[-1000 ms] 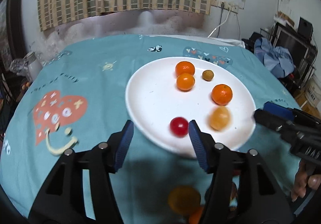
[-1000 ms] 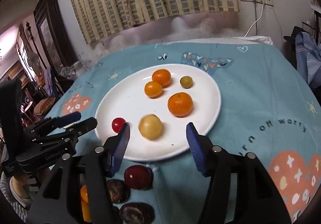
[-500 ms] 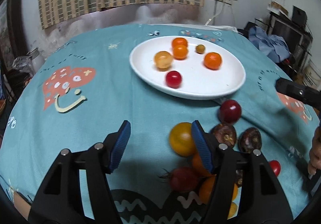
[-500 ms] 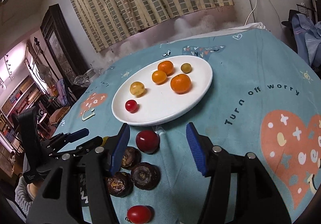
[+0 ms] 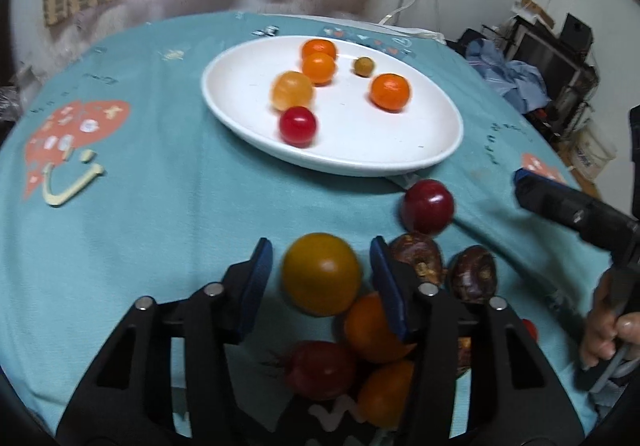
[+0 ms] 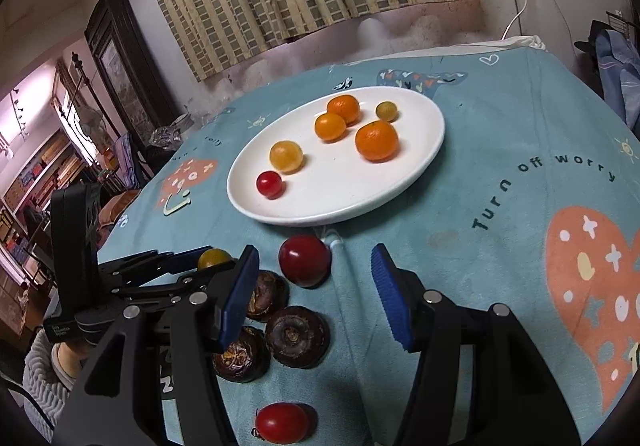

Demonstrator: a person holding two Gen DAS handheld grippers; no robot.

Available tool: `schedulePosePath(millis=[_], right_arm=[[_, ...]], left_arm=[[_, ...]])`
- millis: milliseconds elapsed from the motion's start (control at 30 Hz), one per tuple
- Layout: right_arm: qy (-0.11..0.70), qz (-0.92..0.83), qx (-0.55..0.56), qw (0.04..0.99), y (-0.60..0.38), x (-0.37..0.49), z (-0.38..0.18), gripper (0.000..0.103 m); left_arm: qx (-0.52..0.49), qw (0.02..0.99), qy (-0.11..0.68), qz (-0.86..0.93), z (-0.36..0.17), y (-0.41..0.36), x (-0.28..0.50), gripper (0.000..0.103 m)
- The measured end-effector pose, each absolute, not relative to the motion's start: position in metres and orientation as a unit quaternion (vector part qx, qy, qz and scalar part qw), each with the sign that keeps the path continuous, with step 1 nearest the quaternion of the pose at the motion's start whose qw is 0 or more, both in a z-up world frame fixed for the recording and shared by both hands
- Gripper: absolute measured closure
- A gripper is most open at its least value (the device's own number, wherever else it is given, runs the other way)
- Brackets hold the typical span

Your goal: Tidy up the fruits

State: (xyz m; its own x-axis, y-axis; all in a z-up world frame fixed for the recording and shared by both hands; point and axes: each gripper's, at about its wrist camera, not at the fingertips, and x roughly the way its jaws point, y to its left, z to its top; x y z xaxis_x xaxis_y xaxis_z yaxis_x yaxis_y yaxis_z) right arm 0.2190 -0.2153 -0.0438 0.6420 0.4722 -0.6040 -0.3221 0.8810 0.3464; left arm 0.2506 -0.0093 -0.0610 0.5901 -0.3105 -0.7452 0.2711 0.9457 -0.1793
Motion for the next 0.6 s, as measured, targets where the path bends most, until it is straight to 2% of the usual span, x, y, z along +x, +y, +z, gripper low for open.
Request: schedulePosePath(millis=[100,367,600], right_arm=[[0.367,0.224,0.09,0.899,-0.205,0.219,-0.046,0.044],[0.392,0.202,0.012,0.897,-0.168,0.23,-0.057,0.047],[0.393,0.195,-0.019,0.898,-0.155,0.245,-0.065,0.061]], left_arm=[[-0.018,0.891,0.423,-0.164,-0.062,-0.01,0.251,0.064],[-0.006,0.903,0.412,-0.119,-0.051,0.007,0.243,0.064],[-0.004,0.902,0.423,-0.091,-0.056,0.014,0.247,0.064]])
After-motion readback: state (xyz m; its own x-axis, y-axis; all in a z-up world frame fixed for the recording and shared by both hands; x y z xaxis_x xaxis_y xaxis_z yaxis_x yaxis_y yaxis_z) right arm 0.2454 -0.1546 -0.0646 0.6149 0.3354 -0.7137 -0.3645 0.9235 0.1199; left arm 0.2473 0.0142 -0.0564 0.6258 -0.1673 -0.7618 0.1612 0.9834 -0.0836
